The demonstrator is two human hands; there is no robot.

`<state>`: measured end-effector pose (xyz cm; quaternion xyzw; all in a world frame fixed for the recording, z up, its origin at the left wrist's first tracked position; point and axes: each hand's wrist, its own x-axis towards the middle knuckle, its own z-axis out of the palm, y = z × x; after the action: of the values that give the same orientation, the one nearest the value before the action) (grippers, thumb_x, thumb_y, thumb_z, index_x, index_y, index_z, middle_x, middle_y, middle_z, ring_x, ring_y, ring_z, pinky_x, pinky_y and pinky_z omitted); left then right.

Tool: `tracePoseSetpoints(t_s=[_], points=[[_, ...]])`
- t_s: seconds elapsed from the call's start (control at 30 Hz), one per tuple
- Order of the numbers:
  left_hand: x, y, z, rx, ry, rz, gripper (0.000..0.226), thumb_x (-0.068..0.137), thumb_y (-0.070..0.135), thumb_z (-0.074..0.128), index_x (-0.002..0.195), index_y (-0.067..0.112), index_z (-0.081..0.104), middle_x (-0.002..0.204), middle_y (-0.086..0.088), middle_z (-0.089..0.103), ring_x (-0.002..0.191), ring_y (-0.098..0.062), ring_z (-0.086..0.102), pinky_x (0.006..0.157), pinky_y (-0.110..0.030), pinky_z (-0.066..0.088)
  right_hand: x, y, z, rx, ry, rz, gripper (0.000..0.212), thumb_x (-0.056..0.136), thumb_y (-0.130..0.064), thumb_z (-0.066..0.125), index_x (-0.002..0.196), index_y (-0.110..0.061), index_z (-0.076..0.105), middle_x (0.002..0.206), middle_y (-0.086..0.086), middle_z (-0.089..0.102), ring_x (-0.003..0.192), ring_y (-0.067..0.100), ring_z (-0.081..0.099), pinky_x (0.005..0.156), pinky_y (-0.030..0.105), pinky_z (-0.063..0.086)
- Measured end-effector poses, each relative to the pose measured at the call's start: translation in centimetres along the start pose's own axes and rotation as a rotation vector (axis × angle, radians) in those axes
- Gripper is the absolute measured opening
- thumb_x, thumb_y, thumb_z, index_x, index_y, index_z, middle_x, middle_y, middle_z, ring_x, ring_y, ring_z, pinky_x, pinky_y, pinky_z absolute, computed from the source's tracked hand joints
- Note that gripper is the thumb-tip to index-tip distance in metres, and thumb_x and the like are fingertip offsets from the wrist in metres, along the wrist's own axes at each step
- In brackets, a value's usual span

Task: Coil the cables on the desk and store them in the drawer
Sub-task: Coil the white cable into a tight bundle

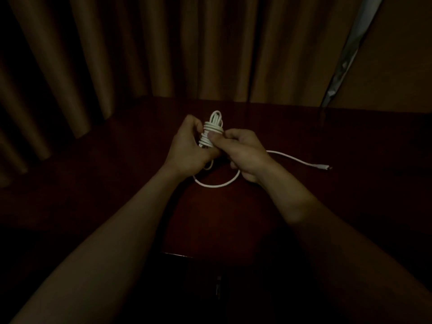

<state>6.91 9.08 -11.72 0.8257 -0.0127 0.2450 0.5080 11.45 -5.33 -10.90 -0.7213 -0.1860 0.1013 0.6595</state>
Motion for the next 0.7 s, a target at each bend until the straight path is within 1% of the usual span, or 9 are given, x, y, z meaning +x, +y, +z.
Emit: tracePoseSetpoints(t_s=[0.07,0.13,0.2,0.3,0.4,0.47,0.53,0.63,0.7], points=[[0.1,0.1,0.2,0.009,-0.028,-0.023,0.055,0.072,0.024,0.086,0.109,0.017,0.046,0.099,-0.004,0.068,0.082,-0.011,0.068,0.069,-0.036,0.057,-0.1,-0.1,-0.1,0.006,0.013,-0.041,0.021,0.098,-0.024,0.07,0.094,-0.004,0.069,0.062,-0.007,0.061,0.046,-0.003,0.053,0.04,0.013,0.034],[0.3,0.1,0.4,0.023,-0.077,-0.044,0.047,0.083,0.017,0.083,0.119,0.016,0.054,0.104,0.003,0.069,0.088,-0.007,0.07,0.073,-0.025,0.057,-0.1,-0.2,-0.3,0.005,0.018,-0.084,0.024,0.098,-0.02,0.069,0.097,0.003,0.07,0.07,0.0,0.067,0.053,-0.002,0.059,0.047,0.013,0.041],[0.4,0.0,0.5,0.02,-0.129,-0.022,0.034,0.09,0.011,0.075,0.12,0.012,0.06,0.102,-0.001,0.072,0.087,-0.007,0.071,0.073,-0.025,0.056,0.0,-0.2,-0.3,-0.013,0.003,-0.101,0.028,0.098,-0.021,0.07,0.101,0.007,0.07,0.081,0.008,0.071,0.066,0.005,0.065,0.058,0.017,0.049],[0.3,-0.1,0.5,0.02,-0.152,0.032,0.021,0.095,0.006,0.067,0.115,0.01,0.062,0.097,-0.007,0.072,0.083,-0.011,0.069,0.071,-0.028,0.055,0.3,-0.1,-0.2,-0.029,0.001,-0.109,0.026,0.097,-0.021,0.072,0.1,0.005,0.071,0.086,0.01,0.073,0.076,0.013,0.068,0.07,0.025,0.054],[0.4,0.1,0.5,0.013,-0.134,0.025,0.026,0.093,0.016,0.068,0.118,0.017,0.058,0.104,0.001,0.07,0.091,-0.009,0.069,0.076,-0.026,0.055,0.2,-0.4,-0.3,0.036,0.007,-0.105,0.018,0.092,-0.016,0.077,0.099,0.0,0.072,0.09,0.012,0.076,0.08,0.016,0.072,0.071,0.025,0.058],[0.3,0.1,0.5,0.004,-0.122,-0.007,0.033,0.093,0.02,0.072,0.121,0.02,0.055,0.108,0.005,0.069,0.094,-0.005,0.069,0.079,-0.024,0.056,-0.1,-0.7,-0.6,0.095,-0.01,-0.081,0.026,0.088,-0.013,0.08,0.105,0.003,0.071,0.098,0.018,0.077,0.082,0.018,0.074,0.071,0.026,0.059],[0.2,0.2,0.5,-0.002,-0.123,-0.019,0.047,0.092,0.019,0.075,0.132,0.021,0.049,0.114,0.009,0.067,0.1,-0.001,0.068,0.084,-0.023,0.056,-0.2,-0.9,-0.8,0.131,-0.026,-0.064,0.034,0.085,-0.012,0.082,0.111,0.006,0.069,0.105,0.022,0.076,0.085,0.021,0.074,0.076,0.031,0.059],[0.2,0.2,0.6,0.034,-0.124,-0.022,0.061,0.091,0.023,0.077,0.142,0.019,0.044,0.121,0.012,0.064,0.109,-0.003,0.065,0.09,-0.027,0.055,-0.1,-0.9,-1.1,0.142,-0.039,-0.038,0.041,0.082,-0.013,0.085,0.115,0.005,0.068,0.105,0.018,0.077,0.093,0.024,0.076,0.086,0.039,0.059],[0.1,0.4,0.6,0.035,-0.117,-0.06,0.056,0.091,0.026,0.077,0.137,0.02,0.045,0.12,0.013,0.063,0.108,0.0,0.063,0.086,-0.021,0.052,0.0,-0.8,-1.3,0.157,-0.039,-0.037,0.039,0.081,-0.011,0.085,0.115,0.001,0.069,0.102,0.012,0.079,0.093,0.021,0.077,0.082,0.033,0.061]])
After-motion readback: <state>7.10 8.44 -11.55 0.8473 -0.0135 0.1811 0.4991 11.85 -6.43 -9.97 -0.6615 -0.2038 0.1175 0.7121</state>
